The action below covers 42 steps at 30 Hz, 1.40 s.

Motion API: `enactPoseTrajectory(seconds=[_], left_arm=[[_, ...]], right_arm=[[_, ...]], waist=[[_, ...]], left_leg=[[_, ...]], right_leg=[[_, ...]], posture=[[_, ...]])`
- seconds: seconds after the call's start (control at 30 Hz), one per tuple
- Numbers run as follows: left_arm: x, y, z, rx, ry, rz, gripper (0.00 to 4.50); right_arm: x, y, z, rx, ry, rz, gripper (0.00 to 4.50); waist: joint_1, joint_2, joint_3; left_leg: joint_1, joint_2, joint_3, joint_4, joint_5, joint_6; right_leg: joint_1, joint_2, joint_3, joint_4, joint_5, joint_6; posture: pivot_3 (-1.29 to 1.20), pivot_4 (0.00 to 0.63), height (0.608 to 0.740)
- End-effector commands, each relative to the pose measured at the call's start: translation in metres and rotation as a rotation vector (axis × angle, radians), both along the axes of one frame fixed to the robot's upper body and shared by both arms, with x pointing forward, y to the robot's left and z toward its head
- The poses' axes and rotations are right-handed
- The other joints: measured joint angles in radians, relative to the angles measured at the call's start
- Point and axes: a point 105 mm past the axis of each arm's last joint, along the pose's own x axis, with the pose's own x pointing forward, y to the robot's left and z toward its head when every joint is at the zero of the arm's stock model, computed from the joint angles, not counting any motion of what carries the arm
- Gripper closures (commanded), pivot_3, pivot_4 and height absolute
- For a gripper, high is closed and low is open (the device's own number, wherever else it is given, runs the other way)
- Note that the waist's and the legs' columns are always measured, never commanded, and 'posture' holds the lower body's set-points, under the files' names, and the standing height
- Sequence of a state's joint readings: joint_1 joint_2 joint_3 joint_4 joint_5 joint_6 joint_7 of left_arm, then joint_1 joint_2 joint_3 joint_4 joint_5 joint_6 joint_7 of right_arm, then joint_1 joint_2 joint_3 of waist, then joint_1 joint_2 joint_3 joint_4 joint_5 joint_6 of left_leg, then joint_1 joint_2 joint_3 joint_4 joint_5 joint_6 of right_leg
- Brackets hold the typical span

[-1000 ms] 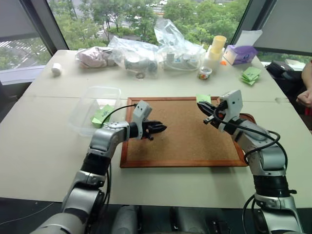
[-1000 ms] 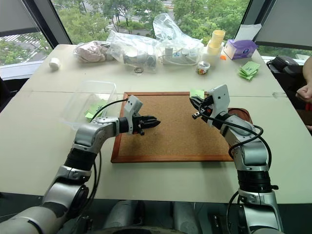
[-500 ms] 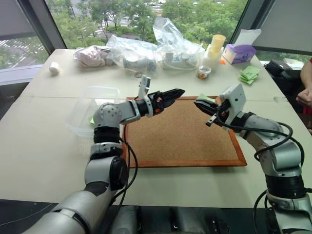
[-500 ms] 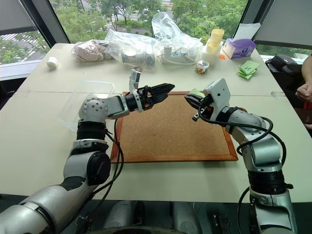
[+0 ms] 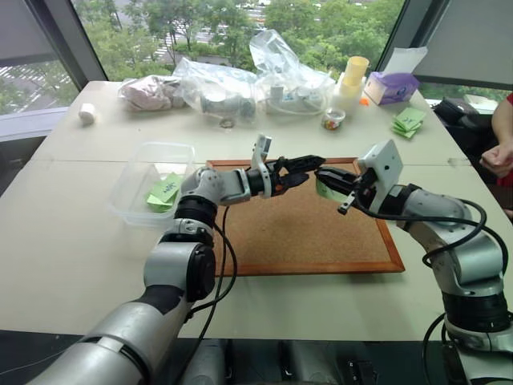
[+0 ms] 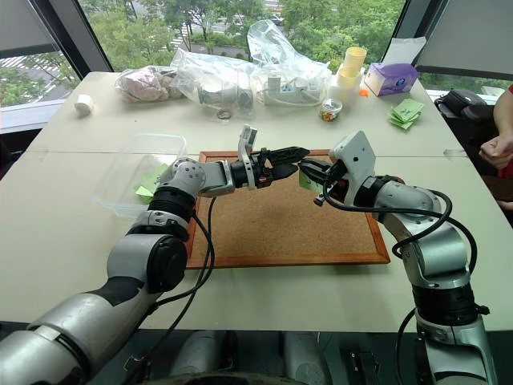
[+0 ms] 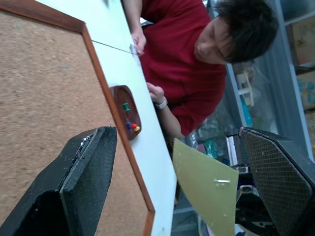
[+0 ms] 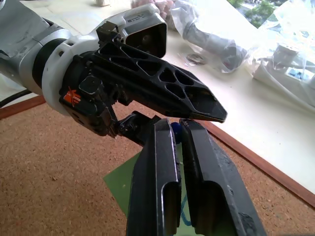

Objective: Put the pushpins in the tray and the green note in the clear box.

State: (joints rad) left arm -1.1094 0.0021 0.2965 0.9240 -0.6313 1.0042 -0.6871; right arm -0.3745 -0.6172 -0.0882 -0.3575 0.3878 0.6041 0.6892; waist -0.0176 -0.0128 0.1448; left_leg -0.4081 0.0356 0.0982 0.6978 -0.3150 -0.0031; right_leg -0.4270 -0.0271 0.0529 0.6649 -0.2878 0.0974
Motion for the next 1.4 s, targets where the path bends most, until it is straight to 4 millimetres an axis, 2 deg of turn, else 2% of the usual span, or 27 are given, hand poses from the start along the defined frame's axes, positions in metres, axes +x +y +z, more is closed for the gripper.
enactPoseTrajectory(seconds=[0.03,0.17,0.2,0.3,0.47,0.6,0.83,1.1,1.4], left_arm=[[0.001,0.006,0.008,0.023,-0.132,-0.010,0.11],[-0.012,0.016,0.004,0.061,-0.287,-0.043,0.11],[-0.018,0.018,0.004,0.079,-0.385,-0.048,0.11],[-0.041,0.011,0.001,0.145,-0.573,-0.063,0.11],[-0.050,-0.002,0.003,0.155,-0.649,-0.001,0.11],[-0.046,-0.013,0.003,0.150,-0.644,0.079,0.11],[-0.024,-0.026,0.002,0.167,-0.627,0.221,0.11],[-0.016,-0.041,-0.001,0.155,-0.617,0.243,0.11],[-0.019,-0.054,0.011,0.079,-0.627,0.219,0.11]], right_arm=[[-0.001,-0.005,0.017,0.013,-0.060,-0.020,4.50],[0.006,-0.014,0.012,0.039,-0.042,-0.095,4.50],[0.010,-0.018,0.011,0.043,-0.039,-0.128,4.50],[0.024,-0.026,0.011,0.075,-0.033,-0.224,4.50],[0.037,-0.023,0.016,0.089,-0.042,-0.278,4.50],[0.048,-0.018,0.023,0.104,-0.059,-0.308,4.50],[0.056,-0.014,0.030,0.128,-0.074,-0.327,4.50],[0.056,-0.011,0.035,0.146,-0.078,-0.327,4.50],[0.056,-0.010,0.036,0.161,-0.081,-0.339,4.50]], waist=[[0.001,0.000,0.000],[0.003,0.000,0.000],[0.003,0.000,0.000],[0.003,0.000,0.000],[0.008,0.000,0.000],[0.005,0.000,0.000],[0.005,0.001,0.000],[0.004,0.001,0.000],[0.004,0.001,0.000]], left_leg=[[0.000,0.000,0.000,0.000,0.000,0.000],[0.000,0.000,0.000,0.000,0.000,0.000],[0.000,0.000,0.000,0.000,0.000,0.000],[0.000,0.004,0.001,0.000,0.000,0.000],[0.000,0.004,0.001,0.001,0.000,-0.001],[0.000,0.004,0.001,0.000,0.000,0.000],[0.000,0.004,0.001,0.000,-0.001,0.002],[0.000,0.004,0.001,0.000,-0.001,0.002],[0.000,0.004,0.001,0.000,-0.001,0.002]], right_leg=[[0.000,0.000,0.000,0.000,0.000,0.000],[0.000,-0.001,0.000,0.000,0.000,0.000],[0.000,-0.001,0.000,0.000,0.000,0.000],[0.000,-0.002,0.001,0.000,0.000,0.000],[0.000,-0.003,0.001,0.000,0.000,0.000],[0.000,-0.002,0.001,0.000,0.000,0.000],[0.000,-0.002,0.001,0.000,0.000,0.000],[0.000,-0.001,0.001,0.000,0.000,0.000],[0.000,-0.001,0.001,0.000,0.000,0.000]], posture=[[0.00,0.150,0.738],[0.00,0.150,0.738],[0.00,0.150,0.738],[0.00,0.150,0.738],[0.00,0.150,0.738],[0.00,0.150,0.738],[0.00,0.150,0.738],[0.00,0.150,0.738],[0.00,0.150,0.738]])
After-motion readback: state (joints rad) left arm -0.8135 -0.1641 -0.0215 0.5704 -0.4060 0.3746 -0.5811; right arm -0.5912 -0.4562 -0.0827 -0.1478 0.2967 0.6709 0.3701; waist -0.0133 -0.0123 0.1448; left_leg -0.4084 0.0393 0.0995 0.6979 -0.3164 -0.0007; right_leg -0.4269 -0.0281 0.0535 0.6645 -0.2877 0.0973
